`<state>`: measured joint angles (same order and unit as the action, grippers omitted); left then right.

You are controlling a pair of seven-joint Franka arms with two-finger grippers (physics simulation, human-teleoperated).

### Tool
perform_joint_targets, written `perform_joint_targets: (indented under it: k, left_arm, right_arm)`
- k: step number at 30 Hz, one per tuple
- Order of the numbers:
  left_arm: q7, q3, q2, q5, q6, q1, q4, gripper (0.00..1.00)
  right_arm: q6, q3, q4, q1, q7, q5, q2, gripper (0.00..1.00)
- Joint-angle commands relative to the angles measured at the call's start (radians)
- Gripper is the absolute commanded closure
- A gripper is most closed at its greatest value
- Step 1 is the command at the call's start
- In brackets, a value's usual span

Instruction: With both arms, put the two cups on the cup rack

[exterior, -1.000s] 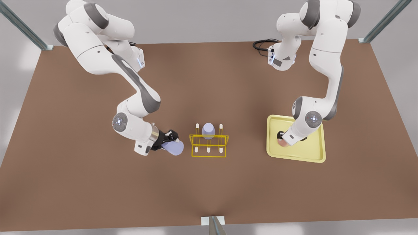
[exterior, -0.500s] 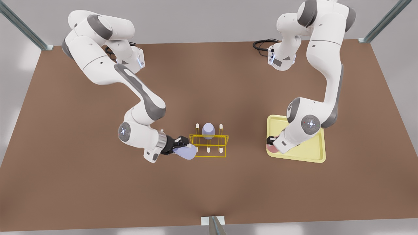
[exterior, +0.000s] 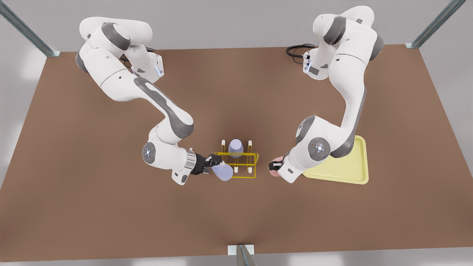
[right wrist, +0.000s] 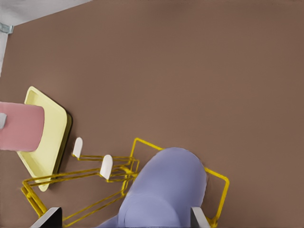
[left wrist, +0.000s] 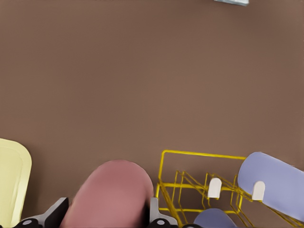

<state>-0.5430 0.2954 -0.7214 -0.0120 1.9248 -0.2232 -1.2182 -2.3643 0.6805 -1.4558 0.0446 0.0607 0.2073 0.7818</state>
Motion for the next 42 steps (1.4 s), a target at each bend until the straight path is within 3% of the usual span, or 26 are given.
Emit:
perform_joint_targets:
  k: [1,4,7,10,11,12,13,15,25,27,31,33,35,37,39,41,42]
  left_arm:
    - [-0.399,0.001,-0.018,0.0,-0.02,-0.018,0.042,0.19]
    - [-0.446,0.002,-0.055,0.001,0.008,-0.045,0.126,0.19]
    - [-0.466,0.002,-0.053,0.001,0.074,-0.045,0.138,0.19]
    - [-0.466,0.016,-0.053,0.001,0.103,-0.053,0.144,0.19]
    - [-0.466,0.016,-0.055,0.001,0.103,-0.062,0.144,0.19]
    - [-0.465,0.016,-0.059,0.004,0.097,-0.07,0.141,0.19]
    - [-0.465,0.016,-0.061,0.004,0.091,-0.079,0.138,0.19]
    - [-0.466,0.016,-0.078,0.001,0.092,-0.094,0.137,0.19]
    - [-0.479,0.016,-0.121,-0.016,0.1,-0.142,0.135,0.19]
    - [-0.479,0.016,-0.125,-0.034,0.1,-0.145,0.135,0.0]
    - [-0.476,0.013,-0.122,-0.036,0.086,-0.145,0.135,0.0]
    - [-0.349,-0.001,-0.107,-0.097,-0.229,-0.052,0.244,0.0]
    - [0.076,0.002,-0.007,-0.166,-0.503,0.126,0.263,0.0]
    - [0.228,0.007,0.053,-0.21,-0.653,0.211,0.262,0.0]
    - [0.331,-0.157,0.448,-0.125,-0.391,0.122,-0.242,0.0]
    - [0.331,-0.156,0.431,-0.063,-0.624,0.119,-0.133,0.0]
    - [0.337,-0.156,0.433,-0.059,-0.625,0.123,-0.133,0.0]
  right_arm:
    - [0.011,0.001,0.017,-0.002,0.024,0.001,-0.001,0.0]
    - [0.217,-0.012,0.109,0.038,0.019,-0.064,-0.059,0.0]
    - [0.609,-0.009,0.115,0.242,0.005,-0.505,-0.128,0.0]
    - [0.884,-0.012,0.196,0.342,-0.012,-0.664,-0.138,0.0]
    - [0.909,-0.044,0.184,0.333,-0.025,-0.657,-0.196,0.0]
    - [0.948,-0.252,0.176,0.148,-0.036,-0.612,-0.303,0.0]
    - [0.964,-0.404,0.154,0.046,-0.039,-0.482,-0.384,0.0]
    - [0.953,-0.455,0.031,0.043,-0.024,-0.373,-0.509,0.0]
    - [0.953,-0.461,0.017,0.098,-0.041,-0.322,-0.447,0.0]
    - [0.953,-0.461,0.015,0.098,-0.041,-0.321,-0.446,0.0]
    - [0.953,-0.461,0.015,0.103,-0.042,-0.321,-0.444,0.0]
    - [0.953,-0.461,0.017,0.11,-0.044,-0.318,-0.444,0.0]
    - [0.953,-0.461,0.025,0.113,-0.045,-0.321,-0.446,0.0]
    - [0.953,-0.461,0.028,0.113,-0.045,-0.325,-0.449,0.0]
    - [0.962,-0.458,0.061,0.101,-0.033,-0.341,-0.455,0.0]
    - [0.965,-0.455,0.084,0.103,-0.038,-0.341,-0.454,0.0]
    - [0.965,-0.458,0.083,0.104,-0.042,-0.339,-0.46,0.0]
